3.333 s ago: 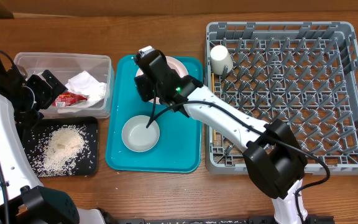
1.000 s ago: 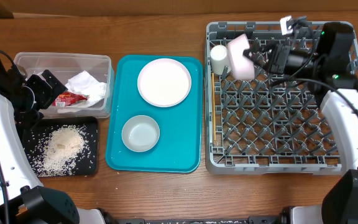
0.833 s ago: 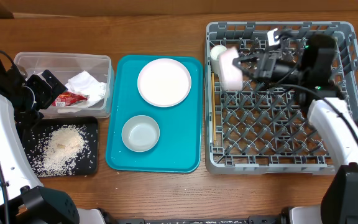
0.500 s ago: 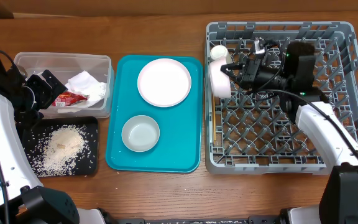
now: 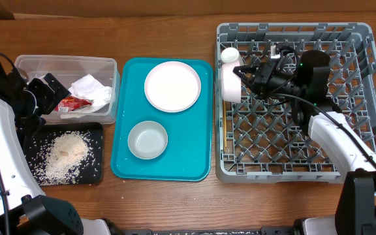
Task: Sort waste into correct bins and load items into the dishwasher
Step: 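Set the pink bowl upside down in the rack and open the right gripper, then move the right gripper left to the pale grey bowl on the tray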
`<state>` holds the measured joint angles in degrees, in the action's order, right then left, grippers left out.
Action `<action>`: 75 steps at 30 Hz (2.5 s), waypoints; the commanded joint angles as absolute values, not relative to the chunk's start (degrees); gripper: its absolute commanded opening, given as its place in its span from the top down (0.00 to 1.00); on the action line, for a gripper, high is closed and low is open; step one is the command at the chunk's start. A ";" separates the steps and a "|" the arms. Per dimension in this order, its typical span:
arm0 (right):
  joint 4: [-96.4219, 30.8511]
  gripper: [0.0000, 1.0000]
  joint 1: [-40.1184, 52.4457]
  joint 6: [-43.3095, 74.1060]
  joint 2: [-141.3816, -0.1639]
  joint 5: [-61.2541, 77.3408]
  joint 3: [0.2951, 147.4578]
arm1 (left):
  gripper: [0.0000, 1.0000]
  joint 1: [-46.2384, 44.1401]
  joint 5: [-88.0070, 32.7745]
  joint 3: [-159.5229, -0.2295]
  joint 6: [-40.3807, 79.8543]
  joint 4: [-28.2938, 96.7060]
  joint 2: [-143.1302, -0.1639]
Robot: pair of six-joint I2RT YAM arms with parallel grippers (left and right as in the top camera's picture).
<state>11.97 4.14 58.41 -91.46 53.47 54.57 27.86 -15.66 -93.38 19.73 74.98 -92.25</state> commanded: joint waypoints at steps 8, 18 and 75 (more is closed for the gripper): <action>12.78 0.96 4.29 57.76 -91.64 48.97 50.30 | 0.00 28.05 -15.44 -94.54 20.34 74.74 -91.81; 9.08 0.77 0.91 45.87 -91.64 51.29 50.30 | 0.00 28.05 -15.44 -94.54 20.34 74.74 -91.81; -45.52 0.75 27.42 22.70 -95.04 22.46 84.44 | 0.00 28.05 -15.44 -94.54 20.34 74.74 -91.81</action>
